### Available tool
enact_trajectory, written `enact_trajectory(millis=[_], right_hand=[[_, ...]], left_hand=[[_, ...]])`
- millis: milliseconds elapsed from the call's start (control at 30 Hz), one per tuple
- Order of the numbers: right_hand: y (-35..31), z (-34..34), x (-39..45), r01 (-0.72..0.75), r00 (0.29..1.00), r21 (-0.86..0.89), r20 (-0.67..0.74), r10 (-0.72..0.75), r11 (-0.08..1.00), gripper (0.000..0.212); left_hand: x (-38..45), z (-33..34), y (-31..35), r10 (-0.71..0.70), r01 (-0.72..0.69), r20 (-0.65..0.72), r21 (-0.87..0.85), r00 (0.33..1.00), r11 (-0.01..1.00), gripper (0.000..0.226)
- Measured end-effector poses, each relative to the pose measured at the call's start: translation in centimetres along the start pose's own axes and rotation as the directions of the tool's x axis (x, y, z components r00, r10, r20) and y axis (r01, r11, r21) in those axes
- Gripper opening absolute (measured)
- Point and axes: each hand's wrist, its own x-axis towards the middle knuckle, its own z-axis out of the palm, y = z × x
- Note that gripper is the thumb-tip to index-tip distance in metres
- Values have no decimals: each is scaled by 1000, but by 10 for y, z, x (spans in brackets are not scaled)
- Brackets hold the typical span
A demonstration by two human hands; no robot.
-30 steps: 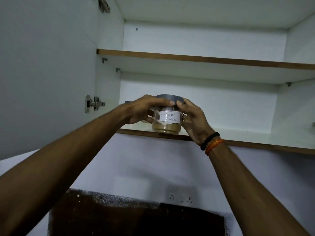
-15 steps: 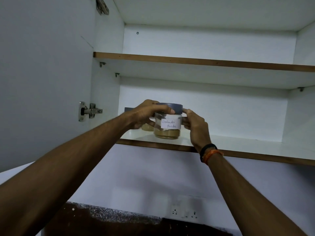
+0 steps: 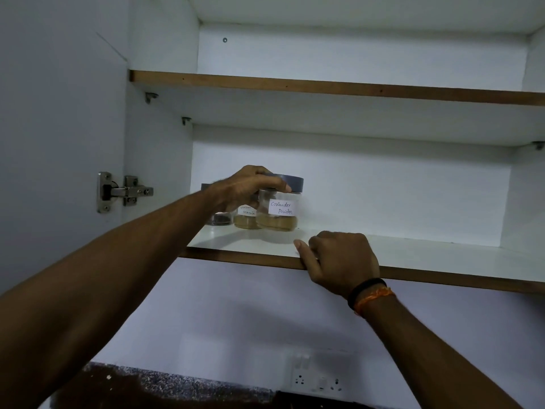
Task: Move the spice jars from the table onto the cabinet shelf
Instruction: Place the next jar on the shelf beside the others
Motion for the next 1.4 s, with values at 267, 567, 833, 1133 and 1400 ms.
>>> enact_trajectory(millis=[267, 567, 833, 1133, 1400], right_hand=[[-2, 2, 1, 33, 993, -7, -115, -34, 999, 52], [-3, 3, 0, 15, 990, 4, -143, -14, 1000, 53], [-3, 5, -1, 7, 987, 22, -160, -3, 1000, 51], [-2, 8, -1, 9, 980, 26, -201, -4, 1000, 49], [-2, 8, -1, 9, 976, 12, -220, -6, 1000, 51]], left_hand=[[34, 1, -28, -15, 11, 66, 59, 998, 998, 31], [63, -13, -25, 156, -190, 113, 694, 981, 694, 47], [89, -5, -24, 254, -243, 145, 878, 956, 413, 37], [94, 1, -22, 220, -238, 148, 847, 964, 475, 32], [92, 1, -25, 248, -243, 133, 837, 960, 490, 31]])
